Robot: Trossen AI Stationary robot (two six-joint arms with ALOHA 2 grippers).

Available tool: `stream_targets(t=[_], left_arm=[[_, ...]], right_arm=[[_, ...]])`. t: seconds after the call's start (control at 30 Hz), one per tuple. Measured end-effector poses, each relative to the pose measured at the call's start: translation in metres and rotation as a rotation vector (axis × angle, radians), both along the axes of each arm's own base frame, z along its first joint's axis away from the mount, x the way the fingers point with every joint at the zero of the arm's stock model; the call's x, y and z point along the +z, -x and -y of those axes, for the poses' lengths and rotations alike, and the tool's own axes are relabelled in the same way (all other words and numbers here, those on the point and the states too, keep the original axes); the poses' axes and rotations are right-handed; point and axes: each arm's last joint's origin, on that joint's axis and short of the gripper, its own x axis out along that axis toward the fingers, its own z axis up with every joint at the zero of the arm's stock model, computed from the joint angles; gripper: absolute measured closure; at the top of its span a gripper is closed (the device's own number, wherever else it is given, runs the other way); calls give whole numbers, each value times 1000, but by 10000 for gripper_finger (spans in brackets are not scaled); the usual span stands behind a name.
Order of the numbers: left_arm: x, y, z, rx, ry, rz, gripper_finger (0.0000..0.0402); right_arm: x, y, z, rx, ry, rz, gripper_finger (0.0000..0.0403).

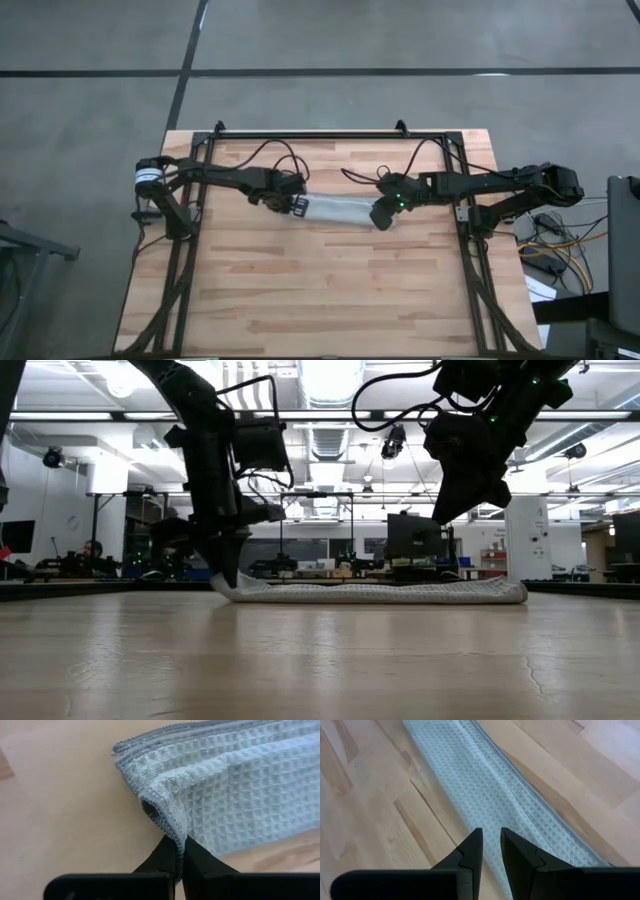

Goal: Fold microfiber towels
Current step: Fold the gray on the table

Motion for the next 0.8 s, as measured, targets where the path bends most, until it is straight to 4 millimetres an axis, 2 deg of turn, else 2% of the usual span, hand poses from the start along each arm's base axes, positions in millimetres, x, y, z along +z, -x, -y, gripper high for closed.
stream_targets(t=[0.5,0.6,0.8], left_arm=[[32,-20,-3,-39,-10,101,395],[40,-24,-4,-59,-11,128,395],[53,-31,-5,-103,-20,181,395]], right_arm=[[8,3,1,13,82,31,335],[18,5,1,20,109,80,335],[52,13,1,45,174,203,335]])
